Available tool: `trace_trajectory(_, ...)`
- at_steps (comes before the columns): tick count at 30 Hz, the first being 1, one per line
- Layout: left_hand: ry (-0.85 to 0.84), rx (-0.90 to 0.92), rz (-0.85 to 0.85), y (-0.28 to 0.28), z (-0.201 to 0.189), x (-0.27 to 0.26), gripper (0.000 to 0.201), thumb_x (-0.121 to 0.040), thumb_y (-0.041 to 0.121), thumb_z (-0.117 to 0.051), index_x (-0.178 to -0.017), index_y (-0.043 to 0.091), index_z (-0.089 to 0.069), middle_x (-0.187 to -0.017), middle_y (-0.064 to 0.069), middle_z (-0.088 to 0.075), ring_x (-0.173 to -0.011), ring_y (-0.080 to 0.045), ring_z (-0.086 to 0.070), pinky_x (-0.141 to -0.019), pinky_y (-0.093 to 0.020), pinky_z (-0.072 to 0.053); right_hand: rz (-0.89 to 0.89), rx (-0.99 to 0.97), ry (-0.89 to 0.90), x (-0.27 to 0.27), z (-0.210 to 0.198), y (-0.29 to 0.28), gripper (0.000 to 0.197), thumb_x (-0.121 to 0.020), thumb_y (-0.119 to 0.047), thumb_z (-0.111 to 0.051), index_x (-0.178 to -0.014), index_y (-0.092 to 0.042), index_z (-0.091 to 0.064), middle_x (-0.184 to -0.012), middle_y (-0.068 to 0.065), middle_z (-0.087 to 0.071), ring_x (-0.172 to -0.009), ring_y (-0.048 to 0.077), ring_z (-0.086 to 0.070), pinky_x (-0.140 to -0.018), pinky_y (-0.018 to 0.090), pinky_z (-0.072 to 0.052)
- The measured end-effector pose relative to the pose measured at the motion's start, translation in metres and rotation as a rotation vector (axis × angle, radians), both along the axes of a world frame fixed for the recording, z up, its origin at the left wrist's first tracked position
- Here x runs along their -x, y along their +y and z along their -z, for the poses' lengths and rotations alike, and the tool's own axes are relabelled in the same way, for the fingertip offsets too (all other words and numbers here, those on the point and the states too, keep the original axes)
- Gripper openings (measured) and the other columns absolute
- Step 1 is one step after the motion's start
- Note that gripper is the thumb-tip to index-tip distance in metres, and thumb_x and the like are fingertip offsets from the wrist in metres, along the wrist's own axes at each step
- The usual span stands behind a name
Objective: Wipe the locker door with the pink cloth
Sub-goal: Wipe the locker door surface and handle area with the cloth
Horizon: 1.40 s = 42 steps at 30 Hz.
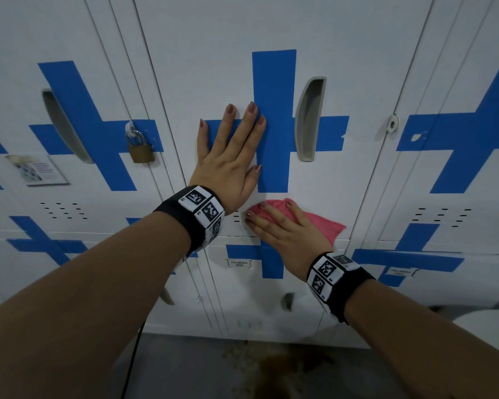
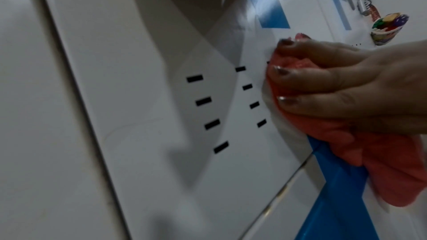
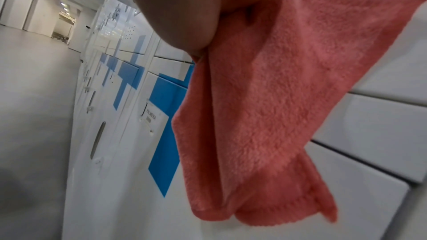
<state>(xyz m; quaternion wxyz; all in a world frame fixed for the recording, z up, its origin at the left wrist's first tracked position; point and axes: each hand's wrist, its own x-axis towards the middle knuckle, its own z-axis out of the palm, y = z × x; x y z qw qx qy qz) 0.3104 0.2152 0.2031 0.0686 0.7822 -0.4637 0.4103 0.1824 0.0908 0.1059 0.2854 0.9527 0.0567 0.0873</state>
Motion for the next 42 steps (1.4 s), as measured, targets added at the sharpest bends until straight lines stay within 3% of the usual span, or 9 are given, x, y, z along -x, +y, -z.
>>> trace_trajectory(4,-0.005,-0.003,0.0,0.0,-0.001,0.0,0.072,-0.091,0.037,-0.044,-0.149,0.015,-0.007,-0.157,-0.006,-0.009,-0.143,-0.03,0.001,-0.111,-0.054,0.006,0.009,-0.031,0.056,0.013,0.012,-0.012,0.078,-0.09,-0.018,-0.029,-0.137,-0.018,0.033,-0.139,0.0,0.044,-0.124,0.027,0.045,-0.1,0.051,0.032)
trace_trajectory(8,0.0,-0.002,0.001,0.001,-0.001,0.0,0.073,-0.091,0.037,-0.044,-0.149,0.015,-0.006,-0.157,-0.007,-0.009,-0.143,-0.03,0.002,-0.111,-0.054,0.007,0.001,-0.113,0.012,0.024,0.02,-0.024,0.08,-0.081,-0.016,-0.04,-0.147,-0.018,0.005,-0.153,0.0,0.014,-0.138,0.025,0.021,-0.107,0.047,0.025)
trace_trajectory(12,-0.008,-0.004,-0.002,0.001,0.0,-0.001,0.073,-0.091,0.037,-0.043,-0.149,0.016,-0.005,-0.157,-0.006,-0.008,-0.143,-0.03,0.001,-0.111,-0.052,0.009,0.048,-0.203,-0.028,0.036,0.021,-0.03,0.116,-0.054,-0.03,-0.077,-0.148,-0.016,-0.01,-0.154,0.004,-0.013,-0.142,0.026,-0.007,-0.113,0.048,-0.001)
trace_trajectory(17,-0.005,-0.004,-0.004,0.001,0.0,0.0,0.073,-0.091,0.037,-0.043,-0.149,0.016,-0.004,-0.157,-0.006,-0.007,-0.143,-0.03,0.002,-0.111,-0.052,0.009,0.243,-0.35,-0.082,0.056,0.014,-0.041,0.147,-0.03,-0.049,-0.085,-0.148,-0.017,-0.004,-0.154,0.003,-0.009,-0.141,0.024,-0.002,-0.115,0.05,-0.006)
trace_trajectory(20,-0.005,-0.002,-0.006,0.0,0.0,0.0,0.074,-0.091,0.038,-0.042,-0.149,0.016,-0.004,-0.157,-0.006,-0.006,-0.143,-0.03,0.002,-0.111,-0.051,0.01,0.318,-0.4,-0.17,0.064,0.002,-0.045,0.151,-0.03,-0.054,-0.086,-0.147,-0.012,-0.001,-0.154,0.004,-0.007,-0.141,0.028,-0.001,-0.112,0.053,-0.009)
trace_trajectory(24,-0.011,0.003,-0.008,0.0,0.0,0.0,0.074,-0.09,0.038,-0.043,-0.149,0.016,-0.003,-0.157,-0.006,-0.006,-0.142,-0.03,0.002,-0.111,-0.051,0.011,0.343,-0.484,-0.316,0.061,-0.021,-0.047,0.155,-0.031,-0.052,-0.088,-0.148,-0.011,0.006,-0.155,0.002,0.01,-0.142,0.029,0.016,-0.115,0.042,0.013)
trace_trajectory(30,-0.004,0.007,-0.002,0.0,0.0,0.001,0.073,-0.09,0.038,-0.042,-0.149,0.015,-0.004,-0.157,-0.007,-0.008,-0.143,-0.03,0.001,-0.111,-0.051,0.011,0.306,-0.474,-0.389,0.044,-0.04,-0.042,0.157,-0.035,-0.052,-0.088,-0.145,-0.016,0.019,-0.152,-0.006,0.022,-0.138,0.027,0.029,-0.112,0.043,0.019)
trace_trajectory(39,0.001,-0.002,-0.013,0.0,0.001,-0.001,0.073,-0.092,0.039,-0.041,-0.15,0.017,-0.003,-0.157,-0.005,-0.004,-0.143,-0.03,0.004,-0.111,-0.052,0.009,0.134,-0.285,-0.232,0.047,0.004,-0.051,0.104,-0.067,-0.02,-0.067,-0.15,-0.017,-0.004,-0.156,0.004,-0.006,-0.143,0.028,0.013,-0.113,0.047,0.013)
trace_trajectory(42,-0.002,0.0,-0.007,-0.001,0.001,-0.001,0.072,-0.091,0.038,-0.041,-0.15,0.016,-0.004,-0.157,-0.006,-0.005,-0.143,-0.03,0.003,-0.111,-0.051,0.01,0.108,-0.244,-0.205,0.049,0.019,-0.051,0.105,-0.064,-0.017,-0.068,-0.149,-0.016,-0.008,-0.154,0.004,-0.015,-0.142,0.028,0.005,-0.114,0.05,0.007)
